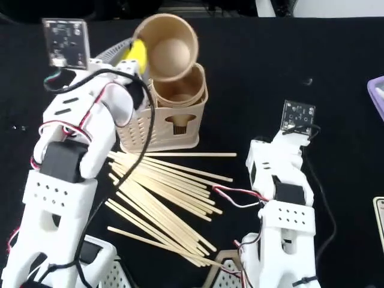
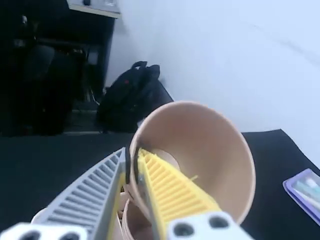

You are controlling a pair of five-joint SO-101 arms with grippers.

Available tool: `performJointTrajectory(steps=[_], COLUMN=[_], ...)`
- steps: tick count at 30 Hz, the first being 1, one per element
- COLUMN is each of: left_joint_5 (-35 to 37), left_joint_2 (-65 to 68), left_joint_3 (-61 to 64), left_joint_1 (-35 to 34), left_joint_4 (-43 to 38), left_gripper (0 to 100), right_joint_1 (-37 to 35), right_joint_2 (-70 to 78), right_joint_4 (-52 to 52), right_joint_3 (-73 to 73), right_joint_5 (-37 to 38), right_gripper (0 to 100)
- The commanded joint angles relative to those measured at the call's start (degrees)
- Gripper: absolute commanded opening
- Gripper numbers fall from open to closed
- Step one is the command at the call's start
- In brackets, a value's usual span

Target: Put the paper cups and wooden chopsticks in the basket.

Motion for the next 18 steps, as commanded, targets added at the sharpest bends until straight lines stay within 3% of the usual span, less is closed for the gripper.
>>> performJointTrajectory(steps=[1, 11, 18], left_joint_5=[0.7, 0.62, 0.35], left_joint_2=[-0.53, -1.05, -0.7], left_joint_3=[3.21, 4.7, -1.71], left_joint_1=[-0.92, -0.92, 0.57], left_joint_4=[-3.52, -2.99, 11.43], left_gripper=[3, 3, 3], right_joint_1=[-0.88, -0.88, -0.88], right_joint_2=[-1.45, -1.45, -1.45], right_joint_4=[-1.23, -1.23, -1.23], right_joint_3=[-0.22, -0.31, -0.31], right_joint_5=[-0.26, -0.26, -0.26], right_gripper=[1.1, 1.1, 1.1])
